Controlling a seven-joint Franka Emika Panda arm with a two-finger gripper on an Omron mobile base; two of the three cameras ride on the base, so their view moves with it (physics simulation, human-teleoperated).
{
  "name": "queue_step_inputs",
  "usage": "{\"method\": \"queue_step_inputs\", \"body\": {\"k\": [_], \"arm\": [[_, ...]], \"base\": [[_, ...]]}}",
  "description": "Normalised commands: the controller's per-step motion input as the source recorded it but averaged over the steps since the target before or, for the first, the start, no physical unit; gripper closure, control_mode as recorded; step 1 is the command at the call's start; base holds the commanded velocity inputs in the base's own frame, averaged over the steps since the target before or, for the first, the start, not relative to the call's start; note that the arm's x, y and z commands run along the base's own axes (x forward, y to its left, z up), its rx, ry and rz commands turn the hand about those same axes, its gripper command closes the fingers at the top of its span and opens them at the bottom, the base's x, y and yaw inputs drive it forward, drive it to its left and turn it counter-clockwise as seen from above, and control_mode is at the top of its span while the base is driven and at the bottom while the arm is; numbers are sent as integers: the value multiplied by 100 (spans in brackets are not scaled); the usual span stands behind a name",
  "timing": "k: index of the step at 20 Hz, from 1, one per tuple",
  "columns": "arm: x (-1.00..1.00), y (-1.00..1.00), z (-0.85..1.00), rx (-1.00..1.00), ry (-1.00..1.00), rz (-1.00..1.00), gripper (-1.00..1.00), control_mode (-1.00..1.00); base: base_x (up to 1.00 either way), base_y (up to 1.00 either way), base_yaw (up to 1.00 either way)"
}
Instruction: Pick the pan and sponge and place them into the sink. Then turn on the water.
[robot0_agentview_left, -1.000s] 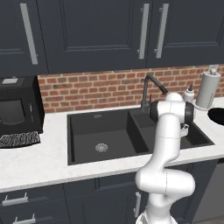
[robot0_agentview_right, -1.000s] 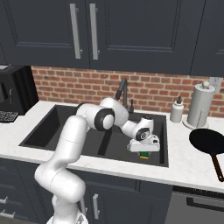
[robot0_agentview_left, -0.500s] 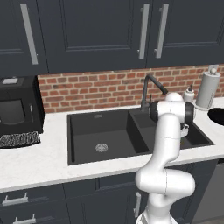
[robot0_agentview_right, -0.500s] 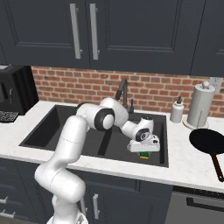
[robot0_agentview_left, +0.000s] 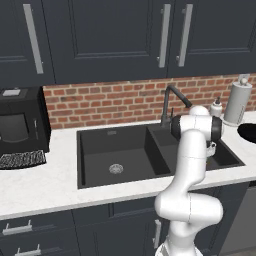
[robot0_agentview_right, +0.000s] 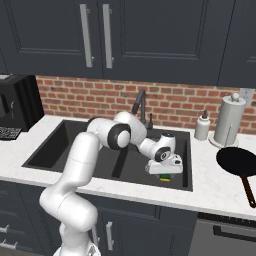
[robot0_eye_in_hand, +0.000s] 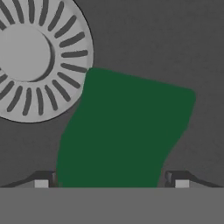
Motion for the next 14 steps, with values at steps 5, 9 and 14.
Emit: {"method": "queue_step_inputs", "body": {"k": [5,9,14], "arm": [[-32,0,10,0,-8,0,-100,-100],[-44,0,36,0,-11,0,-100,-100],[-43,0,52,0,-14,0,-100,-100]], "base": [[0,0,0],[0,0,0],[0,0,0]]}}
